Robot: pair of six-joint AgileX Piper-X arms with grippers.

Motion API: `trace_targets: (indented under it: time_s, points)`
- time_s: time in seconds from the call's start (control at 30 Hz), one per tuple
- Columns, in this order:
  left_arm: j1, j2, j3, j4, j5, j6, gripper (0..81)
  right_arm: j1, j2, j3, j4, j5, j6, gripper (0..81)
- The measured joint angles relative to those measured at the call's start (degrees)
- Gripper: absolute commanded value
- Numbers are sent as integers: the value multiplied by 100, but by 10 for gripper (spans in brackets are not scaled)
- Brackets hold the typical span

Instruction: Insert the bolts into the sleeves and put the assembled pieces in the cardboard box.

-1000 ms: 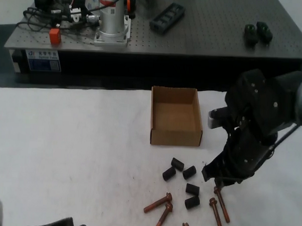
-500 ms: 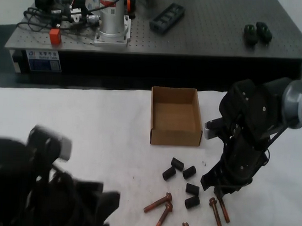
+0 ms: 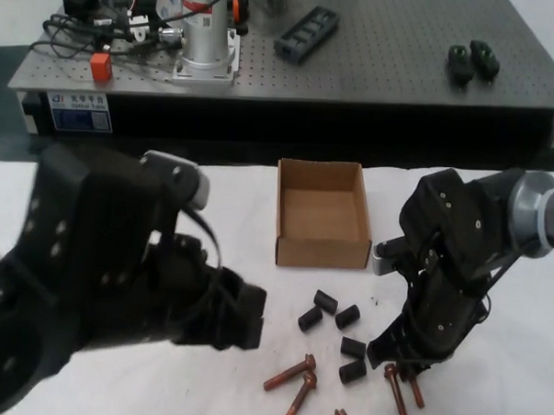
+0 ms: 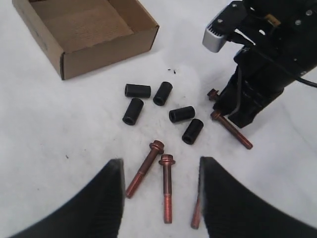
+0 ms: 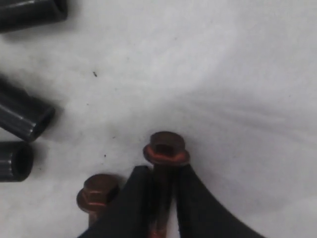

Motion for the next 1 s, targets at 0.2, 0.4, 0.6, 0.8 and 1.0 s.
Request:
trace_targets:
  time_s: [0.2,0.4,0.6,0.8,1.0]
  points:
    - [0,1019,-806,499,0,496,348,0,-45,65,-89,-17,-193,16]
    - [0,2197,-1914,1275,-52,1244,348,-88,-234,140,-111,-246,-223,16]
    - [-14,3896,-4086,2787,-157,2169,348,-227,-1335,169,333,-576,-124,16]
    - [-239,5412,-6106,4429,-565,2990,348,-268,-1992,169,603,-628,-37,16]
    - [-466,6062,-6723,4813,-610,3255,348,-443,-2374,169,798,-640,46,16]
